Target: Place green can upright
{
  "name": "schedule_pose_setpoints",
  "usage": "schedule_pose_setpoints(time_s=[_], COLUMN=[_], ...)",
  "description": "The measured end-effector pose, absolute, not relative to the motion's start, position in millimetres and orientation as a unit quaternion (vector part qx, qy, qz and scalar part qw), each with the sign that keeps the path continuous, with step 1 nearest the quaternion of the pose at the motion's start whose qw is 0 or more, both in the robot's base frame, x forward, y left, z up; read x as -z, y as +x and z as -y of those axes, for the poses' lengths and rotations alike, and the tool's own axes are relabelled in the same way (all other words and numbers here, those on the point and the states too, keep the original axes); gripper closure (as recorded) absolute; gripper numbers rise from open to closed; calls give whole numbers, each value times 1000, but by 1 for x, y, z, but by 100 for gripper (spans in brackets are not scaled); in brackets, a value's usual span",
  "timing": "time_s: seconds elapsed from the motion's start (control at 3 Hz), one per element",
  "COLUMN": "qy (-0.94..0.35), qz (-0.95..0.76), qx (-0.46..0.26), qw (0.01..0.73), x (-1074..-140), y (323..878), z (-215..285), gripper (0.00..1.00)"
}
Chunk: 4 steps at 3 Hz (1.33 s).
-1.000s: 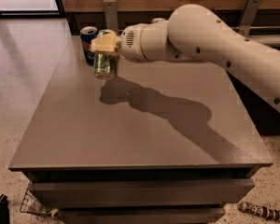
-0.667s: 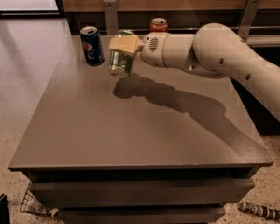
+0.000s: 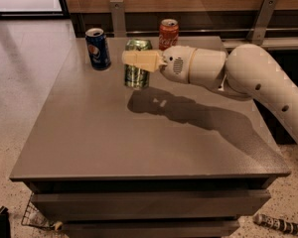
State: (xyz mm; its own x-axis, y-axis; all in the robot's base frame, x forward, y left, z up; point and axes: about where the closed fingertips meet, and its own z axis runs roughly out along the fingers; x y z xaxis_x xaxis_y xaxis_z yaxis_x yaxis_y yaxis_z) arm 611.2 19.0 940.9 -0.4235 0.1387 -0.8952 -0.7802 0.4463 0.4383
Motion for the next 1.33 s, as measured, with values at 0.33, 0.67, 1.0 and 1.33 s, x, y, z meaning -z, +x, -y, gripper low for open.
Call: schedule_pose_setpoints(time_s=[0.33,0.67,1.0,1.33], qy=[-318,-385,-425,-438], qz=[-655,-617,-594,-588], qx=[-434,-394,-367,-364], qw=[531,562,577,575], x=[-953,-959,-959,-954], y=[584,560,546,542], z=[-33,-57,-85,-110], gripper=[100,100,100,100])
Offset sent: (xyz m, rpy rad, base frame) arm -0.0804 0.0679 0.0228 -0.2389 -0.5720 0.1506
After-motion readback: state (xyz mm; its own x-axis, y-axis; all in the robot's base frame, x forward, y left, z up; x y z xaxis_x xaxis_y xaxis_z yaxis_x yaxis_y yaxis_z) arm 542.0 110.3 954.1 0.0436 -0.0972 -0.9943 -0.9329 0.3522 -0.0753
